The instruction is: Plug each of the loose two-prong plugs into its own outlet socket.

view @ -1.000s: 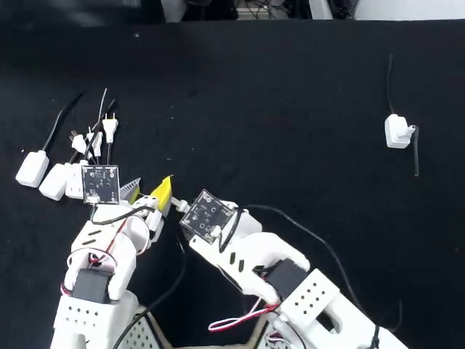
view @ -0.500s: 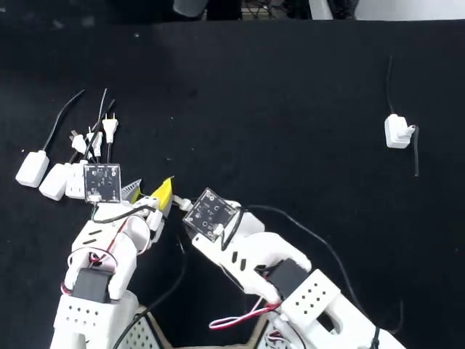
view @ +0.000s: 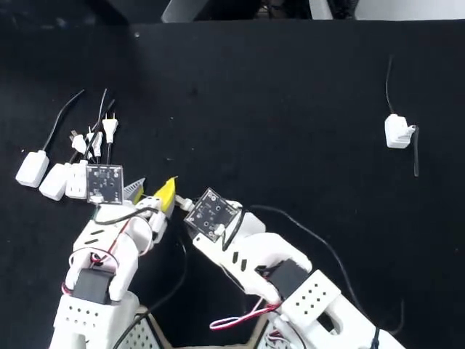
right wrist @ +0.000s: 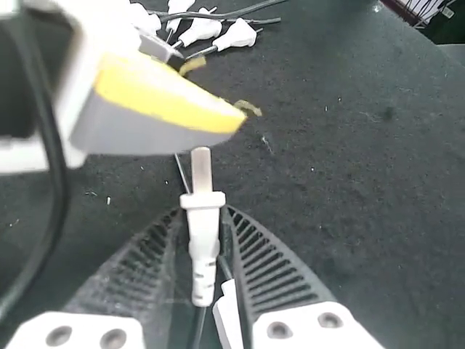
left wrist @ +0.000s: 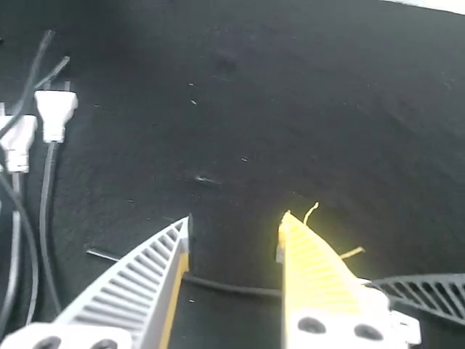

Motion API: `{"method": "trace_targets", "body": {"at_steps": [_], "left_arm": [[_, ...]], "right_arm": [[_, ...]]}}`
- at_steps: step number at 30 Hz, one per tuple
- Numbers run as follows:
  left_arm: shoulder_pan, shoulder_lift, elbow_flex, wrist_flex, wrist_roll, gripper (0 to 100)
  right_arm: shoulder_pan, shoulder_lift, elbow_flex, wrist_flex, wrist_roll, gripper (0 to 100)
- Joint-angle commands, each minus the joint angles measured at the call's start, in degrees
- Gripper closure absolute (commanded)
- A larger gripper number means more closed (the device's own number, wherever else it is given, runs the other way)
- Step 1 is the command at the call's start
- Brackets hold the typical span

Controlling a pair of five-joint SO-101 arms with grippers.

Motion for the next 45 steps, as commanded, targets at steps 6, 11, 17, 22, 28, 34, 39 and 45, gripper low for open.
{"method": "trace_targets", "body": {"at_steps": [6,11,17,22,28,34,39,45], "left_arm": [[2.68,-0.44,-3.82,0.26,-0.70,80],[1.98,-0.44,-4.18,-0.09,-0.70,80],[1.10,-0.44,-5.05,0.35,-0.70,80],[6.37,-0.26,-4.26,2.29,-7.12,80],[5.14,-0.44,-1.36,2.46,-10.37,80],[3.47,-0.44,-1.27,2.55,-10.11,80],[3.47,-0.44,-1.27,2.81,-10.11,80],[3.47,-0.44,-1.10,2.81,-10.11,80]], "right_arm": [[-2.02,-1.45,0.04,1.14,0.00,98.8],[-2.02,-1.45,0.04,1.14,0.00,98.8],[-2.02,-1.45,0.04,1.14,0.00,98.8],[-1.67,-1.63,-0.66,1.23,0.00,98.8],[-1.67,-2.07,-8.48,12.75,0.00,98.8],[-1.67,-2.07,-10.33,16.09,1.49,98.8],[-1.67,-2.07,-10.86,16.09,3.52,98.8],[-1.76,-2.07,-15.25,19.43,3.25,98.8]]}}
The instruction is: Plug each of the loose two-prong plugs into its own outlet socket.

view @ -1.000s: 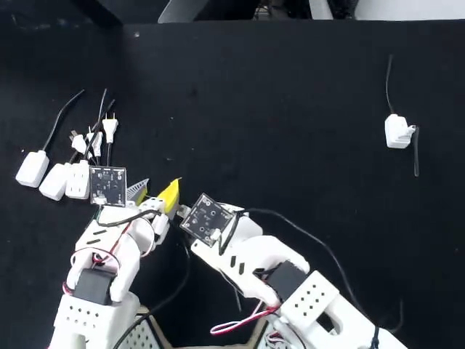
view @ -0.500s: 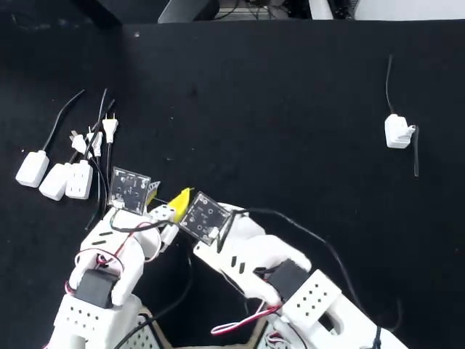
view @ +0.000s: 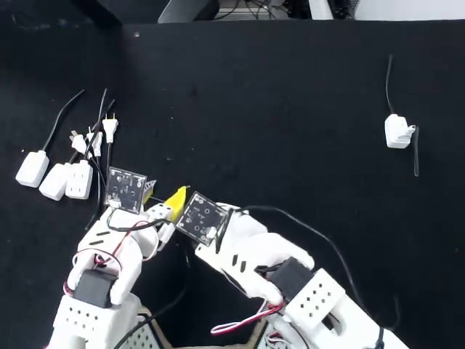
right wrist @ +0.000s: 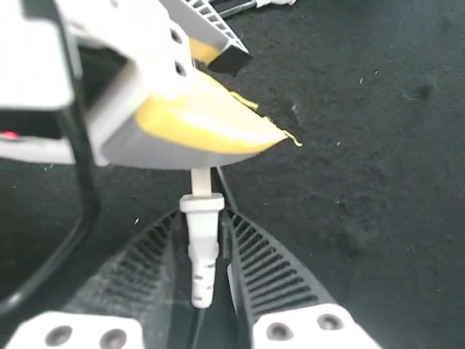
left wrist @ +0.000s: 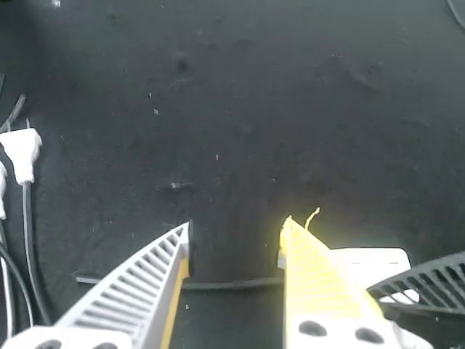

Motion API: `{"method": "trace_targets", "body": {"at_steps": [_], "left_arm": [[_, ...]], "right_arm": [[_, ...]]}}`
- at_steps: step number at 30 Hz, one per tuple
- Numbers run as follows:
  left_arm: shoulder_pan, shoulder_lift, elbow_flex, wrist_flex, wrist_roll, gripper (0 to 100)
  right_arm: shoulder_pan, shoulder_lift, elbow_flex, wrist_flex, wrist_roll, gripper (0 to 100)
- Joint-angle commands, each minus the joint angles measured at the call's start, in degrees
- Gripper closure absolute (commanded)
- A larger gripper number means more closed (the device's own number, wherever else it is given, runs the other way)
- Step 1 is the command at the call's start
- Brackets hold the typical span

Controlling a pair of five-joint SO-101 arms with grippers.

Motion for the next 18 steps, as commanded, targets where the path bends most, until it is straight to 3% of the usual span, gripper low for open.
{"method": "trace_targets", "body": {"at_steps": [1,18], "left_arm": [[-0.84,0.18,0.31,0.00,-0.53,80],[-0.84,0.18,0.57,0.09,-0.44,80]], "right_arm": [[-0.18,-1.27,-7.43,2.37,0.26,98.8],[0.79,-0.66,-11.38,9.76,0.62,98.8]]}}
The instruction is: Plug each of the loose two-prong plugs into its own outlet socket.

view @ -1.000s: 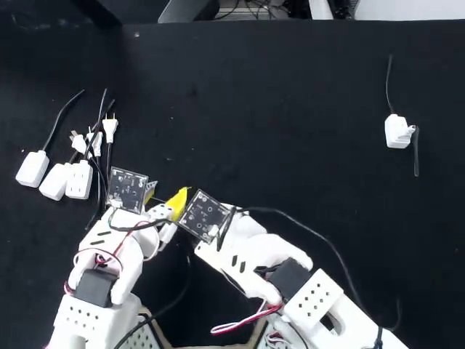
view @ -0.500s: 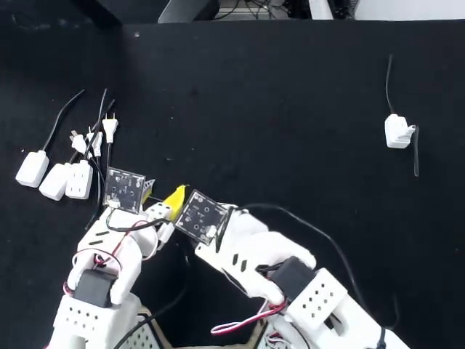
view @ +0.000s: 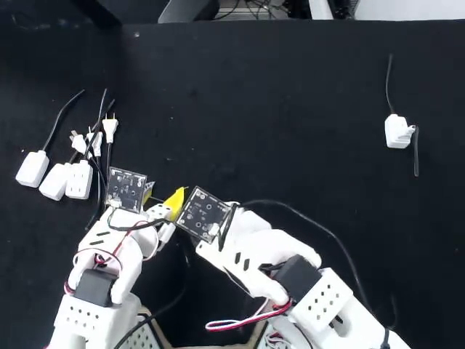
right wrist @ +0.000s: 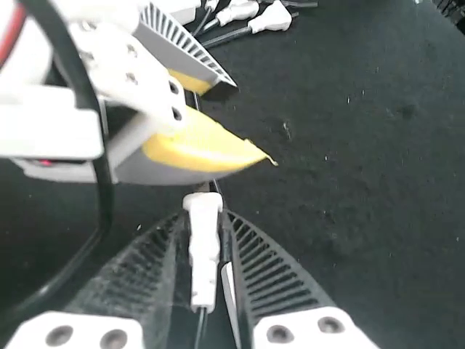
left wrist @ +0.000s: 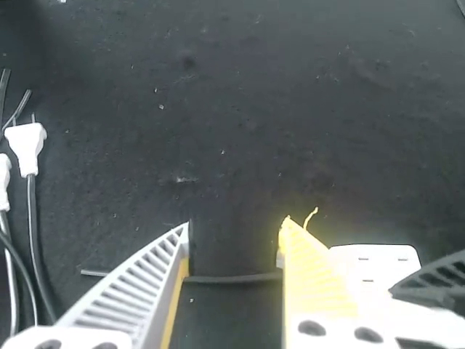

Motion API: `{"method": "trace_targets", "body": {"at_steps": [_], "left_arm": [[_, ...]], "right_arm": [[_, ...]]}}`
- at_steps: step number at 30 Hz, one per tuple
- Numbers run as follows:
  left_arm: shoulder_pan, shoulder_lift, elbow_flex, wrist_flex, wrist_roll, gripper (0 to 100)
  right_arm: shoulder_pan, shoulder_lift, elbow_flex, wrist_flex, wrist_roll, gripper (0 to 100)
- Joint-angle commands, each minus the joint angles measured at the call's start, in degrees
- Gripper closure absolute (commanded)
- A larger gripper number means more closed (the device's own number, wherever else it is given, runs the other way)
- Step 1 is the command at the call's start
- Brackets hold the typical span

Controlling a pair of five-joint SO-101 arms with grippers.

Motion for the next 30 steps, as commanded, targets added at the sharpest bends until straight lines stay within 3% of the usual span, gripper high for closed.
{"method": "trace_targets", "body": {"at_steps": [1,9,21,30], "left_arm": [[-0.57,0.18,-0.31,0.35,-0.35,80],[-4.53,0.09,-0.75,0.09,-0.26,80],[-4.79,0.09,-0.13,0.18,-0.26,80],[-4.88,0.09,-0.13,0.18,-0.26,80]], "right_arm": [[1.93,-0.75,-3.91,2.46,0.62,98.8],[14.15,-0.57,-4.00,7.82,0.53,98.8],[14.15,28.97,-21.23,21.19,0.09,98.8],[13.98,37.32,-22.46,22.59,0.26,98.8]]}}
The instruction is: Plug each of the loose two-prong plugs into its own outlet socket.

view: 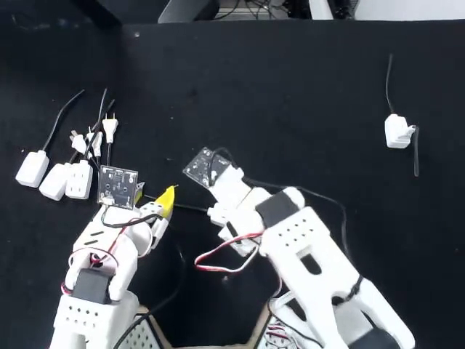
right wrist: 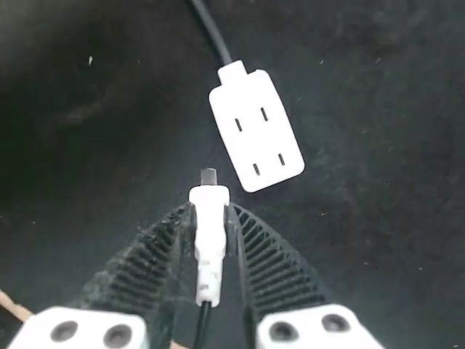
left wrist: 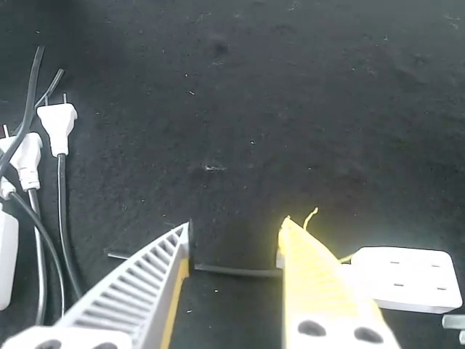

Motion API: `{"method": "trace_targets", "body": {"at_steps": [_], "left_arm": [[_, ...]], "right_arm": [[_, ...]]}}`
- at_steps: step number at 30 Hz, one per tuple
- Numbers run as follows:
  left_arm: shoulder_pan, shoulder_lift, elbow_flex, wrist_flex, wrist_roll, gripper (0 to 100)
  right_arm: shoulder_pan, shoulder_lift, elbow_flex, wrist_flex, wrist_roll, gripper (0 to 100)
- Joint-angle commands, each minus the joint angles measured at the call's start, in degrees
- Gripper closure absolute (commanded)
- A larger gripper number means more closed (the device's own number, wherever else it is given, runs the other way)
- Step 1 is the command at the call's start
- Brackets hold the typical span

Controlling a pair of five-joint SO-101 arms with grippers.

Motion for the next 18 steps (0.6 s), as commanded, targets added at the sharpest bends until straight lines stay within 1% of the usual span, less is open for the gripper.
{"method": "trace_targets", "body": {"at_steps": [1,5,8,12,18], "left_arm": [[-0.40,-0.53,-0.40,-0.26,0.00,80],[-0.40,-0.53,-0.31,-0.26,0.00,80],[-0.40,-0.53,-0.31,0.00,0.00,80],[-0.40,-0.53,-0.31,0.00,0.00,80],[-0.40,-0.53,-0.31,-0.18,0.00,80]], "right_arm": [[0.79,2.24,-2.68,0.18,0.26,98.8],[1.49,6.11,-2.77,-2.29,0.53,98.8],[4.04,8.84,-3.30,-4.66,0.79,98.8],[7.91,11.47,-5.58,-5.19,4.22,98.8],[12.31,14.11,-9.71,-6.33,6.68,98.8]]}}
